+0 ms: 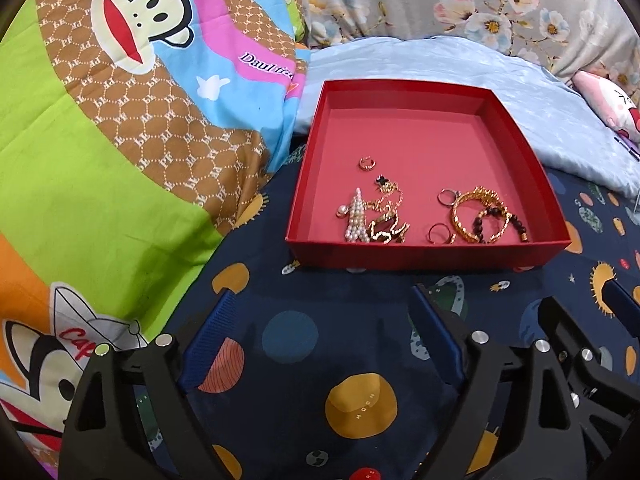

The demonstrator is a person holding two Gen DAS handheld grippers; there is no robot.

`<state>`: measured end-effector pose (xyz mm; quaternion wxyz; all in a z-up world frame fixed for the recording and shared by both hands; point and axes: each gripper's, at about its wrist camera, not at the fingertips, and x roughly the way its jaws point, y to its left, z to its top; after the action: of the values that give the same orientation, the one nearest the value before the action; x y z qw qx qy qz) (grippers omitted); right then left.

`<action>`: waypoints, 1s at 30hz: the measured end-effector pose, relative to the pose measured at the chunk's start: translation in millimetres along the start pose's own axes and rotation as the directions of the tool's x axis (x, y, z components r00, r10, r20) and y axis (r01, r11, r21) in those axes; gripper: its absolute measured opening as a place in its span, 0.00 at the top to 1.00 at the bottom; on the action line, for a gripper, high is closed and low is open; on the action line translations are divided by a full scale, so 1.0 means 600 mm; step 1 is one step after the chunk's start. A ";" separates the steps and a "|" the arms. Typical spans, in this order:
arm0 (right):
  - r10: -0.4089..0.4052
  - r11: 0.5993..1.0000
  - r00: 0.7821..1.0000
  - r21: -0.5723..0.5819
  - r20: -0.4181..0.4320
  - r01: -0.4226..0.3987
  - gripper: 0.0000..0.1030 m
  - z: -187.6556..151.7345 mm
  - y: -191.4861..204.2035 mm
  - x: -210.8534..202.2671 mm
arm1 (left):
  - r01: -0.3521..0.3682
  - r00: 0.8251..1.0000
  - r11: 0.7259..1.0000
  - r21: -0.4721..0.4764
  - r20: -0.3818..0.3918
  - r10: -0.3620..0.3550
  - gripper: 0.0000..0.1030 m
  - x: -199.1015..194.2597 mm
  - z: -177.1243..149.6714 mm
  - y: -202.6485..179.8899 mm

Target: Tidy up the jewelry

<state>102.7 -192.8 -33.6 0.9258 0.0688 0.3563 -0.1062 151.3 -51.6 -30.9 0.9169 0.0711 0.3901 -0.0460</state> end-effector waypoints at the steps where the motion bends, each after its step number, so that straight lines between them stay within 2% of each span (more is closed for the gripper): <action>1: -0.006 1.000 1.000 -0.002 0.000 0.006 0.24 -0.001 0.000 0.002 | 0.002 1.000 1.000 0.001 -0.005 -0.002 0.18 0.003 -0.002 -0.001; 13: -0.061 0.998 0.998 0.000 -0.011 0.061 0.23 -0.028 -0.006 0.033 | -0.013 0.999 1.000 -0.011 0.044 0.014 0.18 0.030 -0.032 -0.014; 18: -0.063 0.998 0.998 -0.009 0.002 0.063 0.23 -0.028 -0.001 0.031 | 0.006 0.999 0.999 -0.040 0.037 -0.005 0.18 0.037 -0.036 -0.008; 30: -0.071 0.997 0.997 -0.003 0.024 0.071 0.23 -0.026 -0.002 0.027 | -0.020 0.997 0.999 -0.030 0.078 0.023 0.18 0.024 -0.039 -0.013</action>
<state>103.9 -193.0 -56.0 0.9257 0.0531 0.3476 -0.1393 143.7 -55.6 -58.1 0.9328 0.0601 0.3537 -0.0333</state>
